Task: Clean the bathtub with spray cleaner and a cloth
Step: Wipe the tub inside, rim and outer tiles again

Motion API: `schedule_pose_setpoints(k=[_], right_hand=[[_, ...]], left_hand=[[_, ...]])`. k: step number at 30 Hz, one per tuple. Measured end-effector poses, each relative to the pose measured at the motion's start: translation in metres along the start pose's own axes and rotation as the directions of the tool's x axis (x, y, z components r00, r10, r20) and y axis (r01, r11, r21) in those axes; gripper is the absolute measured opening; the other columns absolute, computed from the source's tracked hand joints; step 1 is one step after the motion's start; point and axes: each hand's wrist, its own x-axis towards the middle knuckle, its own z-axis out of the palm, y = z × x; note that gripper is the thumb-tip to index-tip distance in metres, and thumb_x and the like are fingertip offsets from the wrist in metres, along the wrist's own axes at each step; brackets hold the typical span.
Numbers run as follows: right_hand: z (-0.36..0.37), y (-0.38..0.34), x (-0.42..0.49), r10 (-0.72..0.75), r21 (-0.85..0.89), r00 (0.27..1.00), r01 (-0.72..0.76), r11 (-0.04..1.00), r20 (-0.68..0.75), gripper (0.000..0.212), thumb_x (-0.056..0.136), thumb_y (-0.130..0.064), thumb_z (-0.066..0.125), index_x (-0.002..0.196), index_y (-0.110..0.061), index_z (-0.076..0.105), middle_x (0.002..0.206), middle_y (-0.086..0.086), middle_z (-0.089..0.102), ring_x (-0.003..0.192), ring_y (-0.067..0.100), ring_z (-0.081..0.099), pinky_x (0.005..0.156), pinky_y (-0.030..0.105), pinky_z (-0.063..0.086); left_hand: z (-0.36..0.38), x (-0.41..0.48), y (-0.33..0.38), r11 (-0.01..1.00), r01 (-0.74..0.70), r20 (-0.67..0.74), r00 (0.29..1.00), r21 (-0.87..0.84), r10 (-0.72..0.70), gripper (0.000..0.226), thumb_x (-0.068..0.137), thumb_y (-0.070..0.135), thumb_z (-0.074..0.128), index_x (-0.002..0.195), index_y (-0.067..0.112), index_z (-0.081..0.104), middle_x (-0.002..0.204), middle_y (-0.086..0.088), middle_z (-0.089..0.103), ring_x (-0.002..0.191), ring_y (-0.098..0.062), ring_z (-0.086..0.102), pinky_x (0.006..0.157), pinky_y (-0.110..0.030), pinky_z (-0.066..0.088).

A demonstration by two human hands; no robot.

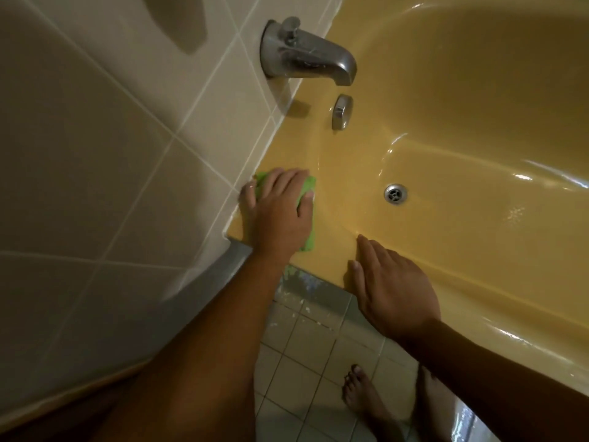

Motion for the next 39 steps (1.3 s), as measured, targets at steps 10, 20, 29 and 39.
schedule_pose_setpoints(k=[10,20,29,39], right_hand=[[-0.011,-0.005,0.004,-0.009,-0.012,0.995,0.011,1.0,0.095,0.064,0.109,-0.046,0.019,0.159,-0.007,0.033,0.148,0.012,0.056,0.124,0.028,0.06,0.099,0.044,0.052],[-0.012,-0.006,0.006,0.011,0.02,0.993,-0.013,1.0,0.115,0.061,0.109,-0.042,0.027,0.157,-0.006,0.036,0.145,0.013,0.058,0.122,0.028,0.061,0.096,0.044,0.053],[-0.012,-0.002,0.005,0.045,0.035,0.989,-0.05,0.998,0.142,0.064,0.108,-0.045,0.017,0.16,-0.011,0.033,0.151,0.01,0.055,0.128,0.027,0.057,0.102,0.043,0.049],[-0.01,0.006,-0.022,0.207,0.06,0.976,-0.211,0.976,0.072,0.058,0.107,-0.044,0.025,0.146,-0.01,0.053,0.136,0.012,0.066,0.12,0.029,0.064,0.102,0.046,0.05]], left_hand=[[0.001,-0.047,0.014,0.971,-0.237,0.036,0.971,-0.027,0.238,0.04,0.099,0.043,0.053,0.136,0.034,0.063,0.14,0.014,0.061,0.142,-0.015,0.043,0.119,-0.048,0.023],[0.004,-0.045,0.027,0.995,-0.086,-0.024,0.996,0.041,0.088,0.04,0.099,0.042,0.053,0.136,0.029,0.065,0.142,0.01,0.061,0.143,-0.018,0.043,0.119,-0.052,0.025],[0.002,-0.028,0.012,0.984,-0.162,0.029,0.987,0.068,0.161,0.039,0.101,0.043,0.052,0.134,0.028,0.065,0.142,0.008,0.061,0.143,-0.02,0.044,0.119,-0.053,0.026],[0.003,-0.039,0.035,0.98,-0.179,0.101,0.98,0.091,0.169,0.043,0.102,0.042,0.046,0.14,0.029,0.06,0.146,0.007,0.058,0.147,-0.022,0.038,0.12,-0.057,0.023]])
